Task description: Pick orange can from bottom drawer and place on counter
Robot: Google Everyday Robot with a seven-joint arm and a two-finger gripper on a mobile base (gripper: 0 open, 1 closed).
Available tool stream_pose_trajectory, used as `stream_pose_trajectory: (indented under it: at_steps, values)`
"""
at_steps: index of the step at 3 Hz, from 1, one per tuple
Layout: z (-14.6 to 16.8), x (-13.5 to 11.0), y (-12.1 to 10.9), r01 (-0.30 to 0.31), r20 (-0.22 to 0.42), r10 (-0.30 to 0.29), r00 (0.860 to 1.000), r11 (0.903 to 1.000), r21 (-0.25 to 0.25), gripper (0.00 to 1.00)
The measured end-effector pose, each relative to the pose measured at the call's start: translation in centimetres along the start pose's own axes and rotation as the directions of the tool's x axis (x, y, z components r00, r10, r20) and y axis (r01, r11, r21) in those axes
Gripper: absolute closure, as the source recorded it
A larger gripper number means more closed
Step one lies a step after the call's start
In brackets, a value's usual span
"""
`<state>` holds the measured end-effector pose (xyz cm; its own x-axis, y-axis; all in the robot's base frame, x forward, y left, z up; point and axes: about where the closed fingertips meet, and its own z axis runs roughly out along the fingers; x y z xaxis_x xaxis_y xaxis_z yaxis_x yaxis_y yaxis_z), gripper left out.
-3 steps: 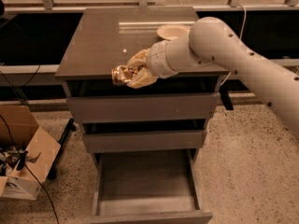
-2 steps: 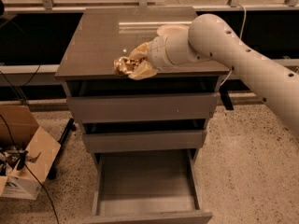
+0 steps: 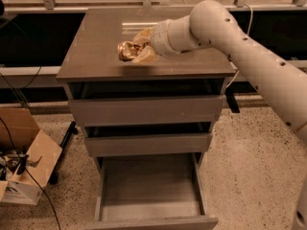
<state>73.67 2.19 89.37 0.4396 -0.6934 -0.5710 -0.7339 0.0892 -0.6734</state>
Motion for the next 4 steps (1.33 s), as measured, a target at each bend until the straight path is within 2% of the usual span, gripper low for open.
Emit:
stream_pose_trajectory:
  at_steps: [1,2,3,4]
  values:
    - [2.1,2.6,-0.1,-0.051,-0.022,0.051,0.998,0.9984,-0.025,0.58]
    - [3.4,4.1,-0.3,-0.091,-0.032,0.09,0.995,0.9952,-0.037,0.35]
    - [3.6,3.9,-0.1,-0.089,-0.028,0.088,0.996,0.9952,-0.041,0.04]
    - [3.7,3.9,0.0,-0.089,-0.028,0.088,0.996,0.9951,-0.043,0.0]
